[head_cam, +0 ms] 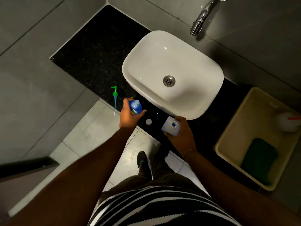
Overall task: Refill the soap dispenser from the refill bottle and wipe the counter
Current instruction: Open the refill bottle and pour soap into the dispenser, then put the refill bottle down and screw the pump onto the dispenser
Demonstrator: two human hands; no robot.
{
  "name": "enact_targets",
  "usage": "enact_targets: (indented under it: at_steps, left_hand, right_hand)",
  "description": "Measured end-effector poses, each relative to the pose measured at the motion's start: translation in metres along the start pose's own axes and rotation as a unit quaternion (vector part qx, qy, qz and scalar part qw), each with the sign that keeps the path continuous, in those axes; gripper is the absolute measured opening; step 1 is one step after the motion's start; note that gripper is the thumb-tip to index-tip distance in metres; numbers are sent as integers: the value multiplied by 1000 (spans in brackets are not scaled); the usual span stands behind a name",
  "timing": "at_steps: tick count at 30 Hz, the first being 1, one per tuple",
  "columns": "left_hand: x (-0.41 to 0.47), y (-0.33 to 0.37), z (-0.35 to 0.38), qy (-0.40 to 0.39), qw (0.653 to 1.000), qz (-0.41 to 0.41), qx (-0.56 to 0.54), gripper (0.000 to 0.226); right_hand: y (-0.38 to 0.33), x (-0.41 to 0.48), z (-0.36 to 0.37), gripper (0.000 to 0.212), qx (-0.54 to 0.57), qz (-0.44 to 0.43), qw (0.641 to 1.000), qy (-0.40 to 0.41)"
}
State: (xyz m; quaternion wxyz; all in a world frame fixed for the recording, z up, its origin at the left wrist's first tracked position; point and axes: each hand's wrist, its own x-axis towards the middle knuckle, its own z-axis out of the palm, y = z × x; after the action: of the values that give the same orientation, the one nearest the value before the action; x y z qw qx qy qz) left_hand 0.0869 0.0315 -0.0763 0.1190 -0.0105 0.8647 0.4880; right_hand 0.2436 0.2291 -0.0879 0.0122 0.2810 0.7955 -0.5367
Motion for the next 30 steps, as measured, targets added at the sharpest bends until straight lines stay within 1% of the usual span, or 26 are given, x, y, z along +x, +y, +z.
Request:
enact_targets:
  at_steps: [8,13,17,22,27,28,30]
  left_hand:
    - [11,-3,4,-11,1000,-11,-4,73]
    - [19,-8,5,-9,1000,-26,-10,72]
    - [26,-9,5,-10,999,-41,-14,71]
    - [30,-10,2,-15,998,-50,-27,69]
    - [29,-12,-4,-18,998,-54,-40,72]
    - [29,-12,-5,-20,998,-52,-43,74]
    - [27,-12,-7,-24,997,-54,-46,81]
  right_hand:
    - [9,5,2,70,-9,2,1000,-8]
    - [11,4,7,78,-7,15,1000,3]
    - [8,4,4,87,-9,22,1000,-10]
    - [1,-3,-12,85,-23,9,999,-27]
    - [-18,-20,-47,94,-43,-23,998,-51]
    - [-25,-24,-55,99,-52,-27,996,-67]
    - [-40,-28,-74,111,-89,-25,988,-126]
